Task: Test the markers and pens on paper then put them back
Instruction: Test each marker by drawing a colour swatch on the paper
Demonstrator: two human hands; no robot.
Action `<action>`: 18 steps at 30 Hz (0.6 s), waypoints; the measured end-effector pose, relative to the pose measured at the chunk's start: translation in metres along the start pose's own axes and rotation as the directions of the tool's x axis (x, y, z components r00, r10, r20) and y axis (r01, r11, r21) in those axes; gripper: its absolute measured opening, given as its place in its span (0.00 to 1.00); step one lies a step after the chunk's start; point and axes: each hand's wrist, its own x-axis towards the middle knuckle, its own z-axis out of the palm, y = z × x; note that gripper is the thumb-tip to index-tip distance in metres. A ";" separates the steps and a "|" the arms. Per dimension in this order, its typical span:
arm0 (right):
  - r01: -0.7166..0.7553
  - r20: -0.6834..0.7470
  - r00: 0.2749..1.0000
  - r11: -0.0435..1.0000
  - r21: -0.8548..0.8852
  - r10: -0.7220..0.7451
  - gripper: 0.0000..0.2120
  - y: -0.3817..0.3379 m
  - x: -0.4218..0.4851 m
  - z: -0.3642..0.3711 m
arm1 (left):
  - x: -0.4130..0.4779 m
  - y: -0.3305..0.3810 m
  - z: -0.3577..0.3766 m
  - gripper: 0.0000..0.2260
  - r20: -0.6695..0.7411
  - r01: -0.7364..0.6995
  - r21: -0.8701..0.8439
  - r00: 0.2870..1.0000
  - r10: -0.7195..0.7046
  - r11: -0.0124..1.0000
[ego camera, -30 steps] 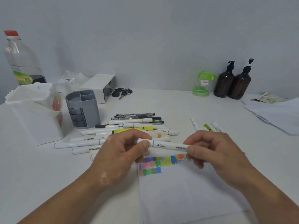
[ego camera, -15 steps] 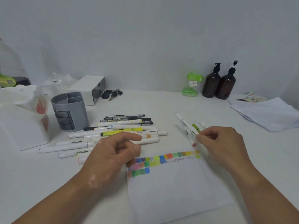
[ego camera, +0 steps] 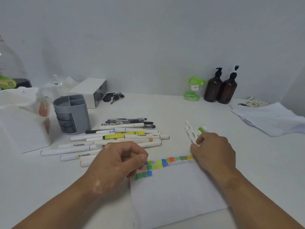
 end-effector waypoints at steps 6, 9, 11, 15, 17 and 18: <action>0.206 -0.103 0.976 0.968 0.147 -0.192 0.03 -0.005 -0.003 -0.006 | -0.002 0.002 -0.007 0.09 0.084 0.009 0.025 0.996 -0.011 1.000; 0.395 -0.013 0.917 0.906 0.152 -0.398 0.08 -0.030 -0.001 -0.002 | -0.002 0.000 -0.008 0.11 0.105 0.038 -0.011 0.994 -0.037 0.999; 0.463 0.089 0.878 0.881 0.093 -0.471 0.13 -0.046 0.006 0.005 | -0.002 -0.001 -0.009 0.10 0.115 0.051 -0.024 0.992 -0.047 0.998; 0.499 0.208 0.847 0.867 0.007 -0.489 0.14 -0.061 0.021 0.018 | -0.003 0.001 -0.011 0.10 0.123 0.050 -0.024 0.991 -0.047 0.998; 0.485 0.217 0.853 0.874 0.008 -0.475 0.12 -0.063 0.023 0.022 | -0.002 0.002 -0.011 0.06 0.118 0.049 -0.033 0.992 -0.045 0.998; 0.484 0.210 0.854 0.875 0.012 -0.476 0.11 -0.063 0.023 0.023 | -0.002 0.002 -0.011 0.06 0.114 0.049 -0.041 0.992 -0.044 0.998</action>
